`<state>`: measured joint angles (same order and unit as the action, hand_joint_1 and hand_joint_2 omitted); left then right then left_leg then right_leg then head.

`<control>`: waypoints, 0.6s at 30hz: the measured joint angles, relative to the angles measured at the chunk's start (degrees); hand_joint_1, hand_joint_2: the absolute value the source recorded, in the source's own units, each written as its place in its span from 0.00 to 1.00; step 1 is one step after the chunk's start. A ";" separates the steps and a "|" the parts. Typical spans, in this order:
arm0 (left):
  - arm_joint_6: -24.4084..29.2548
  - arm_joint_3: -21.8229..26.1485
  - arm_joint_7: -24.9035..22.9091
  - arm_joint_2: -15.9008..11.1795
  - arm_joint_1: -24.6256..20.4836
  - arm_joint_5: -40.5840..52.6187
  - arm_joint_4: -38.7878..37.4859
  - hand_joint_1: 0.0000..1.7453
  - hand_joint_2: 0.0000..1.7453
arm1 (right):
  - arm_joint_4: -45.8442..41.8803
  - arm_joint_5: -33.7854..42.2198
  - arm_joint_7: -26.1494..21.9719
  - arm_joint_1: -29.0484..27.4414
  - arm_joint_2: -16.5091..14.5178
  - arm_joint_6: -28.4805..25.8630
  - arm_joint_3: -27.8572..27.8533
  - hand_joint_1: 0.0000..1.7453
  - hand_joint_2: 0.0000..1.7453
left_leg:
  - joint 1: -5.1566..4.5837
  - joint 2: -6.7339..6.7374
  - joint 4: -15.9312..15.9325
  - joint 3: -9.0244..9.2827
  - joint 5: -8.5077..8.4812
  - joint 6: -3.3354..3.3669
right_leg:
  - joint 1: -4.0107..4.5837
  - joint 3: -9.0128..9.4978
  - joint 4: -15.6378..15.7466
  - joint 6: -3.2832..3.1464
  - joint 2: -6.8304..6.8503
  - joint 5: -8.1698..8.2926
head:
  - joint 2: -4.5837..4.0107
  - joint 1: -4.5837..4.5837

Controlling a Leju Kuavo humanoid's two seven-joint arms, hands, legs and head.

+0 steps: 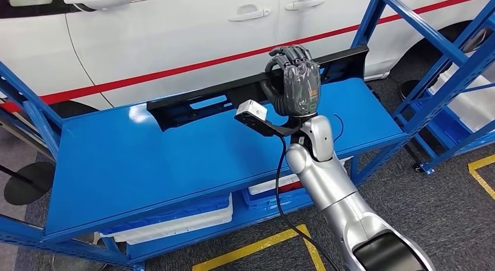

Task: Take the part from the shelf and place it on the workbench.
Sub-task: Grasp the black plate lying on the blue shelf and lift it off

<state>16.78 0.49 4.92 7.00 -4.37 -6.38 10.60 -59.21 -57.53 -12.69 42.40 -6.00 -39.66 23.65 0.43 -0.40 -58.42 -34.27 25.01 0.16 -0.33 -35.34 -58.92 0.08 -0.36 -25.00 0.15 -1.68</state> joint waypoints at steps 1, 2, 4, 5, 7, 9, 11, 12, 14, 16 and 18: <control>0.04 0.01 -0.06 0.03 0.03 0.04 0.00 0.00 0.00 | -0.73 -0.39 -0.29 -0.27 -0.05 -0.02 -0.66 1.00 1.00 | 0.13 0.01 0.27 0.12 -0.18 0.36 | -0.03 -0.18 -0.51 0.29 0.04 -0.48 | 0.00 0.02; 0.08 0.01 -0.10 0.07 0.06 0.09 0.00 0.00 0.00 | -1.41 -0.75 -0.59 -0.44 -0.13 -0.03 -1.31 1.00 1.00 | 0.28 0.04 0.55 0.23 -0.37 0.68 | -0.05 -0.86 -2.06 0.58 0.05 -1.56 | 0.00 0.04; 0.18 0.01 -0.11 0.16 0.05 0.19 0.00 0.00 0.00 | -2.57 -1.44 -1.26 -0.83 -0.24 -0.05 -2.69 1.00 1.00 | 0.35 0.07 0.76 0.30 -0.49 1.07 | -0.18 -3.94 -8.70 1.06 0.08 -5.12 | 0.00 0.09; 0.21 0.01 -0.11 0.19 0.06 0.23 0.00 0.00 0.00 | -2.98 -1.68 -1.57 -1.16 -0.30 -0.05 -3.28 1.00 1.00 | 0.35 0.06 0.74 0.29 -0.48 1.13 | -0.25 -5.84 -12.66 1.24 0.08 -6.77 | 0.00 0.09; 0.26 0.01 -0.11 0.22 0.11 0.24 0.00 0.00 0.00 | -3.81 -1.81 -2.52 -2.04 -0.45 -0.05 -4.52 1.00 1.00 | 0.35 0.02 0.63 0.30 -0.40 1.13 | -0.50 -7.84 -16.34 1.49 0.11 -7.17 | 0.00 0.10; 0.27 0.01 -0.08 0.25 0.14 0.25 0.00 0.00 0.00 | -4.76 -0.92 -3.95 -2.61 -0.77 -0.05 -5.58 1.00 1.00 | 0.38 -0.05 0.33 0.33 -0.18 0.93 | -0.82 -5.70 -11.50 1.56 0.21 -3.71 | 0.00 0.10; 0.27 0.01 -0.02 0.26 0.10 0.28 0.00 0.00 0.00 | -5.76 1.61 -5.44 -2.77 -1.15 0.00 -6.19 1.00 1.00 | 0.27 -0.09 -0.16 0.25 0.25 0.45 | -0.86 -2.05 -3.95 1.38 0.26 -0.75 | 0.00 0.09; 0.27 0.01 0.04 0.26 0.07 0.30 0.00 0.00 0.00 | -6.23 3.64 -6.10 -2.88 -1.30 0.19 -6.33 1.00 1.00 | 0.18 -0.08 -0.33 0.21 0.42 0.16 | -0.78 -0.91 -1.53 1.15 0.25 -0.07 | 0.00 0.07; 0.27 0.01 0.13 0.26 0.07 0.31 0.00 0.00 0.00 | -7.06 8.89 -7.13 -3.27 -1.43 1.12 -6.39 1.00 1.00 | 0.10 -0.08 -0.34 0.19 0.51 -0.42 | -0.45 -0.62 -0.72 0.47 0.16 -0.13 | 0.00 0.04; 0.27 0.01 0.16 0.26 0.13 0.31 0.00 0.00 0.00 | -8.15 15.04 -8.19 -3.65 -1.45 3.16 -6.39 1.00 1.00 | 0.26 -0.04 -0.64 0.03 1.00 -1.05 | -0.55 -0.57 -0.49 -0.36 0.16 0.02 | 0.00 0.03; 0.27 0.01 0.17 0.26 0.14 0.34 0.00 0.00 0.00 | -9.58 21.42 -9.42 -3.97 -1.48 6.06 -6.39 1.00 1.00 | 0.34 0.02 -4.50 -1.59 3.57 -1.54 | -0.72 -0.45 -0.20 -1.08 0.20 0.17 | 0.00 -0.01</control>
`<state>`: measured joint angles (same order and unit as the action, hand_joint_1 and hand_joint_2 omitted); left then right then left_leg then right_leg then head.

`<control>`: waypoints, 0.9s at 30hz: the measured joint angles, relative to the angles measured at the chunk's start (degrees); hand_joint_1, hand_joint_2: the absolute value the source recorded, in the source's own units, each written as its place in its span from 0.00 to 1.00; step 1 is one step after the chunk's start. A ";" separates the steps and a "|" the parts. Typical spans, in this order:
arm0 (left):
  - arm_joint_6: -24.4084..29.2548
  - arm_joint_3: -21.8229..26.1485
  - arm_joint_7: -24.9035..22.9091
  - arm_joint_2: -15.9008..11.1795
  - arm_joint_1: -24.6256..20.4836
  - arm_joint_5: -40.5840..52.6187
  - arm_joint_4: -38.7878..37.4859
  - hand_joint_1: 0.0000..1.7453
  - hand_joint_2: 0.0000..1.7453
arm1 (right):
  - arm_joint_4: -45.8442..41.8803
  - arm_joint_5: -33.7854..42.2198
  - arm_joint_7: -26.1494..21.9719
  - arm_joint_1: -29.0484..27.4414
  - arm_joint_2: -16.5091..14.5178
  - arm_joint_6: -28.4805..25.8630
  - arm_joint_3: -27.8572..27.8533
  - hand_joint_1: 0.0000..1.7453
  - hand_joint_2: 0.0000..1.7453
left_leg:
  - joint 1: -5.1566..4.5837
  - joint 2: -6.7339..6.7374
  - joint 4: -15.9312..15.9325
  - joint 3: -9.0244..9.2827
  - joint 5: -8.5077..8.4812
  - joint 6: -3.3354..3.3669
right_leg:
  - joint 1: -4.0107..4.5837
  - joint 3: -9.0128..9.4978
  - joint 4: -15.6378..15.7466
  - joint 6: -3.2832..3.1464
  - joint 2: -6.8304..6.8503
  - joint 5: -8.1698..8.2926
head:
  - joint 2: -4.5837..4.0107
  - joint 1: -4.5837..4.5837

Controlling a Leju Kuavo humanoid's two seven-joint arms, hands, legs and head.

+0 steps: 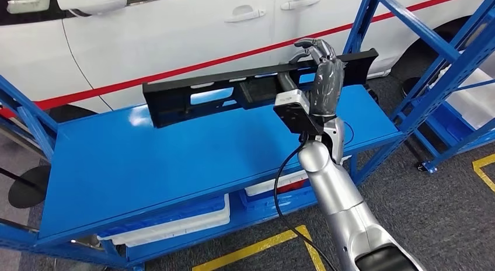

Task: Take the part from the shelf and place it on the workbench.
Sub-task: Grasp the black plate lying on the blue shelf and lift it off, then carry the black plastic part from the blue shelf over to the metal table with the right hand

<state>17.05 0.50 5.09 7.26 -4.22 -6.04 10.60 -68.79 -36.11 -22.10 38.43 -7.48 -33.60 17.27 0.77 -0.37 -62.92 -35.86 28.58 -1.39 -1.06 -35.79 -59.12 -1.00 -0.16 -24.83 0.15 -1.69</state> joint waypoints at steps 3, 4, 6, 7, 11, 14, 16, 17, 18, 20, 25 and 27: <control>0.07 0.00 0.00 -0.02 0.06 0.05 0.00 0.00 0.75 | -1.91 7.92 -1.38 -1.07 -0.01 3.95 0.00 1.00 1.00 | 0.01 0.03 -10.95 -4.97 4.73 -0.30 | 0.27 0.05 -0.01 -0.36 0.07 -0.09 | 0.00 -0.02; 0.10 0.00 0.00 -0.04 0.12 0.07 0.00 0.00 1.00 | -2.50 9.95 -1.73 -1.54 0.00 4.99 0.00 1.00 1.00 | -0.01 0.03 -12.37 -5.72 4.70 -0.24 | 0.39 0.09 -0.04 -0.42 0.05 -0.13 | 0.00 -0.02; 0.17 0.00 0.00 -0.09 0.21 0.15 0.00 0.00 1.00 | -3.77 13.48 -2.35 -2.22 0.01 7.02 0.00 1.00 1.00 | -0.08 0.03 -8.23 -3.89 1.45 0.21 | 0.60 0.29 -0.08 -0.49 -0.04 -0.24 | 0.00 -0.02; 0.21 0.00 0.00 -0.14 0.21 0.20 0.00 0.00 1.00 | -4.38 15.16 -2.61 -2.37 0.01 8.08 0.00 1.00 1.00 | -0.17 0.04 -3.90 -1.94 -0.66 0.63 | 0.66 0.42 -0.10 -0.49 -0.09 -0.31 | 0.00 -0.01; 0.30 0.00 0.03 -0.30 0.10 0.51 0.00 0.00 1.00 | -6.27 23.03 -3.37 -2.78 0.23 13.54 0.00 1.00 1.00 | -0.77 -0.01 4.13 1.78 -3.03 1.55 | 0.86 0.27 -0.13 0.30 -0.19 -0.27 | -0.01 0.04; 0.40 0.02 0.04 -0.32 0.11 0.66 0.00 0.00 1.00 | -7.64 30.32 -3.56 -3.22 0.51 19.50 -0.03 1.00 1.00 | -0.46 0.10 5.14 2.11 -3.67 2.32 | 0.79 -0.13 -1.06 1.26 -0.17 -1.08 | 0.00 0.08; 0.43 0.02 0.04 -0.27 0.04 0.78 0.00 0.00 1.00 | -8.39 33.72 -3.63 -3.37 0.77 22.31 -0.16 1.00 1.00 | -0.26 0.23 5.62 2.32 -4.03 2.73 | 0.64 -2.38 -6.21 1.79 -0.13 -4.15 | 0.00 0.13; 0.44 0.02 0.04 -0.23 0.01 0.85 0.00 0.00 1.00 | -8.63 34.94 -3.61 -3.51 0.95 23.32 -0.29 1.00 1.00 | -0.24 0.22 5.62 2.30 -4.05 2.82 | 0.56 -4.27 -10.22 1.99 -0.13 -6.07 | 0.00 0.16; 0.44 0.02 0.04 -0.20 0.02 0.89 0.00 0.00 1.00 | -8.79 35.84 -3.57 -3.73 1.13 24.09 -0.42 1.00 1.00 | -0.24 0.20 5.58 2.29 -4.04 2.83 | 0.45 -6.02 -13.85 2.18 -0.13 -7.40 | 0.00 0.16; 0.47 0.02 0.04 -0.16 0.09 0.92 0.00 0.00 1.00 | -9.04 36.89 -3.42 -4.13 1.44 25.13 -0.63 1.00 1.00 | -0.19 0.18 5.43 2.29 -3.97 2.74 | 0.19 -7.14 -15.84 2.42 -0.07 -6.98 | 0.00 0.16; 0.64 0.02 0.07 -0.04 0.05 0.96 0.00 0.00 1.00 | -10.02 37.57 -3.27 -4.15 1.79 25.98 -0.73 1.00 1.00 | -0.34 0.05 4.35 2.02 -3.20 1.62 | -0.05 0.13 -0.94 2.02 -0.06 -0.46 | 0.00 0.11; 0.75 0.02 0.09 -0.04 0.08 1.05 0.00 0.00 1.00 | -10.10 37.49 -3.21 -4.20 1.89 26.02 -0.74 1.00 1.00 | -0.35 0.02 4.33 1.97 -3.16 1.04 | 0.16 0.08 -0.58 1.18 -0.20 -0.52 | 0.00 0.08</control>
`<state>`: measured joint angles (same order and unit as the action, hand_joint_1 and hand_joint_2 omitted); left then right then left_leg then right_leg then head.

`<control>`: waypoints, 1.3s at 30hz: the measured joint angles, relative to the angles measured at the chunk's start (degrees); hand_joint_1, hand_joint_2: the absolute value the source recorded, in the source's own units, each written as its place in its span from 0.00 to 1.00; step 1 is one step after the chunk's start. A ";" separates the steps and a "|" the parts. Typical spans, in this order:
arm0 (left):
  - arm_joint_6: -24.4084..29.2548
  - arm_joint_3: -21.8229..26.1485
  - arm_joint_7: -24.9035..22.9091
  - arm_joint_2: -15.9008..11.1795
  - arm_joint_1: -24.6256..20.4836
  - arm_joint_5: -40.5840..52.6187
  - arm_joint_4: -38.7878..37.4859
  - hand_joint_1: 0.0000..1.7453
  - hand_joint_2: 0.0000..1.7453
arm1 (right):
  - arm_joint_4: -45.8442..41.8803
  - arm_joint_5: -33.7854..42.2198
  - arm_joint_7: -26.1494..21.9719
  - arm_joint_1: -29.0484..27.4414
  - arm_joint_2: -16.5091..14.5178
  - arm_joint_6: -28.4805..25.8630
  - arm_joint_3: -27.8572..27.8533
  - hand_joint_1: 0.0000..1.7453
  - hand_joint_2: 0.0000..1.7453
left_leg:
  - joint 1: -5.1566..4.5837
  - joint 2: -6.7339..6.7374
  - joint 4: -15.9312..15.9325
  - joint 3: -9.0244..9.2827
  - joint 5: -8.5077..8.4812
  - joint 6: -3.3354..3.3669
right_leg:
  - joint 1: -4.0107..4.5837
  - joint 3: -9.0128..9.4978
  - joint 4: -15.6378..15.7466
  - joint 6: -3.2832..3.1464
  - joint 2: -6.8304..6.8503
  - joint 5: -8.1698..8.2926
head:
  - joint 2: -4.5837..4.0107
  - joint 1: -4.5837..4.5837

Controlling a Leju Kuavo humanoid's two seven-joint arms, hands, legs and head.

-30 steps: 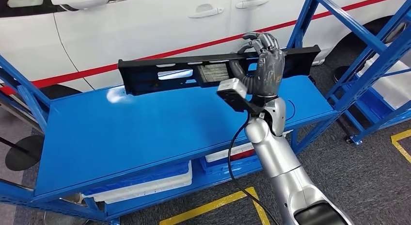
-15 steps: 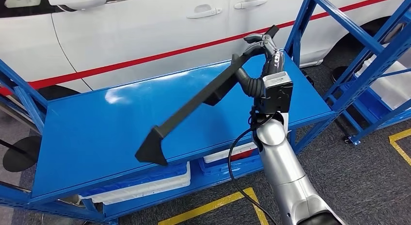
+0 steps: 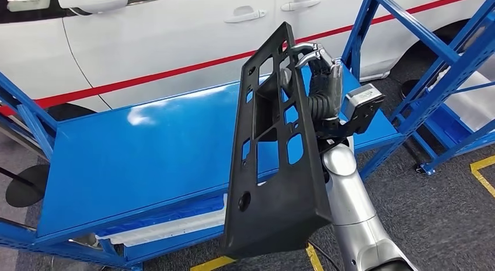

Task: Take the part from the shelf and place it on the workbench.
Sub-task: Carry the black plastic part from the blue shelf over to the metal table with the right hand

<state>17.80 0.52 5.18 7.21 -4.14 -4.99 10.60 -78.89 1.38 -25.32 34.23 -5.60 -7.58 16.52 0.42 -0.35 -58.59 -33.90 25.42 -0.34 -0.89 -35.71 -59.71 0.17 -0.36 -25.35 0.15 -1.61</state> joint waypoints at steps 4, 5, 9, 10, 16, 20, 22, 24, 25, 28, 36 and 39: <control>0.37 0.00 0.15 0.01 0.03 0.23 0.00 0.00 1.00 | -0.26 -0.72 0.08 0.11 0.03 -0.13 0.00 0.91 1.00 | 0.24 0.07 -5.20 -2.13 3.52 -0.99 | -0.12 0.12 0.31 -1.32 0.14 0.21 | 0.00 -0.02; 0.43 0.00 0.20 0.02 0.05 0.26 0.00 0.00 1.00 | -0.29 -0.91 0.16 0.11 0.03 -0.19 0.00 0.88 1.00 | 0.25 0.08 -9.05 -3.81 5.49 -1.13 | -0.04 0.12 0.30 -1.50 0.17 0.19 | 0.00 -0.04; 0.49 0.00 0.41 0.02 0.19 0.29 0.00 0.00 1.00 | -0.20 -1.73 0.83 0.01 0.04 -0.61 0.00 0.88 1.00 | 0.25 0.09 -18.92 -8.32 8.94 -1.27 | 0.33 0.11 0.24 -1.74 0.19 0.13 | 0.00 -0.05; 0.49 0.00 0.42 0.02 0.20 0.29 0.00 0.00 1.00 | -0.19 -1.77 0.86 0.01 0.04 -0.63 0.00 0.88 1.00 | 0.25 0.09 -18.98 -8.36 8.88 -1.26 | 0.34 0.11 0.23 -1.74 0.19 0.13 | 0.00 -0.05; 0.49 0.00 0.42 0.02 0.20 0.28 0.00 0.00 1.00 | -0.17 -1.85 0.91 0.02 0.04 -0.66 0.00 0.88 1.00 | 0.24 0.09 -18.88 -8.33 8.66 -1.21 | 0.37 0.12 0.22 -1.75 0.18 0.12 | 0.00 -0.05; 0.40 0.00 0.46 0.01 0.20 0.19 0.00 0.00 1.00 | -0.05 -2.31 1.30 0.33 0.05 -0.81 0.00 0.88 1.00 | -0.08 0.07 -7.04 -3.15 2.29 0.14 | 0.64 0.17 0.22 -1.44 0.12 0.13 | 0.00 -0.03; 0.09 0.00 0.54 0.10 0.19 0.16 0.00 0.00 1.00 | 0.11 -2.60 1.43 0.64 0.14 -0.86 -0.01 0.88 1.00 | -0.22 0.13 0.21 -0.02 -0.43 1.43 | 0.56 -2.27 -4.85 -0.21 0.12 -2.81 | -0.01 0.10; -0.12 0.00 0.58 0.22 0.20 0.15 0.00 0.00 1.00 | 0.26 -2.74 1.50 0.55 0.26 -0.89 -0.01 0.88 1.00 | -0.09 0.20 1.13 0.35 -0.71 1.90 | 0.26 -6.15 -12.94 0.80 0.15 -6.65 | -0.01 0.20; -0.12 0.00 0.59 0.24 0.22 0.14 0.00 0.00 1.00 | 0.30 -2.72 1.51 0.43 0.32 -0.87 -0.01 0.88 1.00 | -0.07 0.19 1.07 0.34 -0.67 1.87 | 0.09 -7.01 -14.64 0.97 0.18 -6.80 | 0.00 0.20; -0.11 0.00 0.61 0.31 0.25 0.14 0.00 0.00 1.00 | 0.34 -2.72 1.54 0.39 0.39 -0.85 -0.02 0.88 1.00 | 0.10 0.11 0.48 0.30 -0.26 1.45 | -0.49 -3.84 -8.08 1.36 0.33 -2.32 | 0.00 0.22; 0.06 0.00 0.73 0.35 0.17 0.18 0.00 0.00 1.00 | 0.20 -2.90 1.68 0.52 0.44 -0.77 0.00 0.88 1.00 | 0.09 0.07 -2.93 -1.13 2.31 -0.72 | -0.34 -0.18 -0.18 -0.90 0.16 -0.10 | 0.00 0.10; 0.06 0.00 0.74 0.35 0.21 0.22 0.00 0.00 1.00 | 0.16 -2.40 1.80 0.23 0.44 -0.09 0.00 0.88 1.00 | 0.21 0.08 -13.50 -5.87 7.50 -1.16 | -0.17 -0.13 -0.15 -1.42 0.24 -0.16 | 0.00 0.08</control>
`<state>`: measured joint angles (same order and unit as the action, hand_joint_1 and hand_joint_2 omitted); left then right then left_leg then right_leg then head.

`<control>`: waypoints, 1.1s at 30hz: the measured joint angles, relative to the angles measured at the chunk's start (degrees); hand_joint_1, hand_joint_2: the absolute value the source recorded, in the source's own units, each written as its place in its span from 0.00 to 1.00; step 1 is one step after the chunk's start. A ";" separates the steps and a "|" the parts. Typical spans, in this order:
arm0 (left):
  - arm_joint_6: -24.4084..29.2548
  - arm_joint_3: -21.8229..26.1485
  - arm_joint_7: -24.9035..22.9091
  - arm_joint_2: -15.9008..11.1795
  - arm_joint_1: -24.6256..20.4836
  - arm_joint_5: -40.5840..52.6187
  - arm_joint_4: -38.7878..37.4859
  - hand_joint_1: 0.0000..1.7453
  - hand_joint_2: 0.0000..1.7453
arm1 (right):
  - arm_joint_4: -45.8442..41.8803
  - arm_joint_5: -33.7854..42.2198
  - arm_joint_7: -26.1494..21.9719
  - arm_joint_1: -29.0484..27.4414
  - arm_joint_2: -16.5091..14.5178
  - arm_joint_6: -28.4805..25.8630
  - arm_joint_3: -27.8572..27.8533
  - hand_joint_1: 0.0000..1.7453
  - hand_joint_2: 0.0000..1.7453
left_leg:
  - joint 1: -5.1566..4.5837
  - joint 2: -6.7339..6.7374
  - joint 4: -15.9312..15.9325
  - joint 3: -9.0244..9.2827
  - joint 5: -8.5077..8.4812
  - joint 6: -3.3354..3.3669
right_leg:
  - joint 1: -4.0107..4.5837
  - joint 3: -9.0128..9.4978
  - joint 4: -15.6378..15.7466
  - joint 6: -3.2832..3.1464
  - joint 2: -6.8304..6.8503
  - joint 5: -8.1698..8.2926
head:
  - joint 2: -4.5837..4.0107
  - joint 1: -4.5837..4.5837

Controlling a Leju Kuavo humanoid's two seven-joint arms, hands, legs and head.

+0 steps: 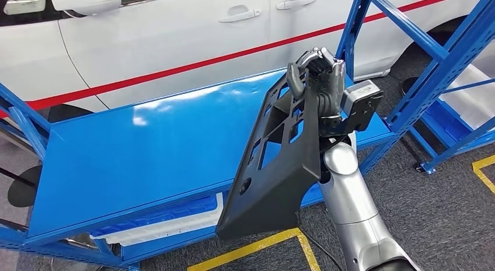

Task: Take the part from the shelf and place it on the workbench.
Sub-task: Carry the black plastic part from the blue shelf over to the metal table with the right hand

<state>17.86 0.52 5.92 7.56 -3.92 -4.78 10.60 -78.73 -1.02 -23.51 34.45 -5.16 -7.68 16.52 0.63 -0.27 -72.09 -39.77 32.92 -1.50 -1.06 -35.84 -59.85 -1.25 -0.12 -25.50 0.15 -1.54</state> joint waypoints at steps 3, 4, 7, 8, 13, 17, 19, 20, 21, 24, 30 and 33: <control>0.12 0.00 0.00 0.00 0.11 0.11 0.00 0.00 1.00 | -0.01 2.26 0.11 -0.52 0.00 2.60 0.00 0.88 1.00 | -0.02 0.00 -1.13 -0.66 -1.45 0.34 | 0.30 0.14 -0.06 -0.11 -0.12 -0.09 | 0.00 -0.01; 0.18 0.00 0.00 0.00 0.09 0.16 0.00 0.00 1.00 | -0.01 3.63 0.14 -0.59 0.00 4.06 0.00 0.88 1.00 | -0.07 0.00 2.60 1.05 -3.68 0.68 | 0.38 0.24 -0.06 -0.10 -0.19 -0.13 | 0.00 -0.01; 0.32 0.00 -0.05 -0.02 -0.02 0.35 0.00 0.00 1.00 | 0.01 8.72 0.33 -0.67 0.07 9.23 -0.02 0.88 1.00 | -0.51 -0.05 12.09 5.47 -7.07 1.66 | 0.55 0.25 -0.05 0.30 -0.30 -0.17 | 0.00 0.04; 0.35 0.00 -0.08 -0.03 -0.05 0.44 0.00 0.00 1.00 | 0.02 10.56 0.49 -0.80 0.12 11.15 -0.02 0.88 1.00 | -0.66 -0.07 12.85 5.76 -6.95 1.78 | 0.55 0.16 0.01 0.57 -0.29 -0.10 | 0.00 0.05; 0.31 0.01 -0.28 0.02 -0.03 0.81 0.00 0.00 1.00 | 0.29 22.70 1.79 -1.48 0.70 24.76 -0.15 0.88 1.00 | -0.15 0.10 14.43 6.27 -7.88 2.76 | 0.45 -1.64 -3.91 2.02 -0.18 -2.75 | 0.00 0.17; 0.17 0.01 -0.61 0.07 -0.07 1.06 0.00 0.00 1.00 | 1.10 31.42 3.35 -3.23 1.32 35.14 -0.22 0.88 1.00 | -0.19 0.07 14.29 6.32 -7.77 3.02 | 0.16 -7.19 -14.98 2.58 -0.14 -6.66 | 0.00 0.27; 0.03 0.01 -0.69 0.10 -0.06 1.04 0.00 0.00 1.00 | 1.40 32.89 3.80 -3.79 1.41 36.93 -0.22 0.88 1.00 | -0.14 0.02 13.89 6.33 -7.46 2.81 | -0.13 -5.13 -10.43 2.73 -0.04 -3.31 | 0.00 0.27; -0.07 0.01 -0.70 0.12 -0.06 1.02 0.00 0.00 1.00 | 1.49 33.20 3.95 -3.86 1.42 37.37 -0.22 0.88 1.00 | -0.15 -0.01 13.60 6.29 -7.21 2.60 | -0.24 -3.25 -6.58 2.73 0.02 -1.74 | 0.00 0.28; -0.15 0.01 -0.72 0.13 -0.08 0.94 0.00 0.00 1.00 | 1.54 33.37 4.11 -3.92 1.42 37.71 -0.22 0.88 1.00 | -0.23 -0.04 13.24 6.21 -6.94 2.32 | -0.22 -1.67 -3.32 2.60 0.01 -0.55 | -0.01 0.26; -0.27 0.02 -0.84 0.10 -0.08 0.73 0.00 0.00 1.00 | 1.74 33.68 4.54 -4.34 1.42 38.31 -0.22 0.88 1.00 | -0.45 -0.09 12.98 6.12 -6.66 1.47 | 0.12 -0.47 -0.53 1.74 -0.16 0.00 | -0.01 0.19; -0.18 0.02 -0.93 0.05 0.02 0.78 0.00 0.00 1.00 | 1.90 33.74 4.88 -4.86 1.31 38.47 -0.22 0.88 1.00 | -0.07 -0.03 1.98 1.42 -0.29 0.05 | -0.04 -0.19 0.01 0.13 0.06 0.19 | 0.00 0.09; -0.16 0.02 -0.98 0.04 0.26 0.75 0.00 0.00 1.00 | 2.07 33.79 5.08 -5.56 1.31 38.52 -0.21 0.88 1.00 | -0.03 -0.03 -1.99 -0.50 -0.11 0.13 | 0.20 -0.13 -0.04 0.04 0.03 0.13 | -0.01 0.10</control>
<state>17.70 0.55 4.95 7.60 -3.67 -4.03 10.60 -76.66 32.77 -18.44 28.89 -3.85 30.84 16.31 0.60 -0.30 -74.08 -40.27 32.81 -1.38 -0.85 -35.97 -59.89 -1.21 -0.09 -25.37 0.15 -1.43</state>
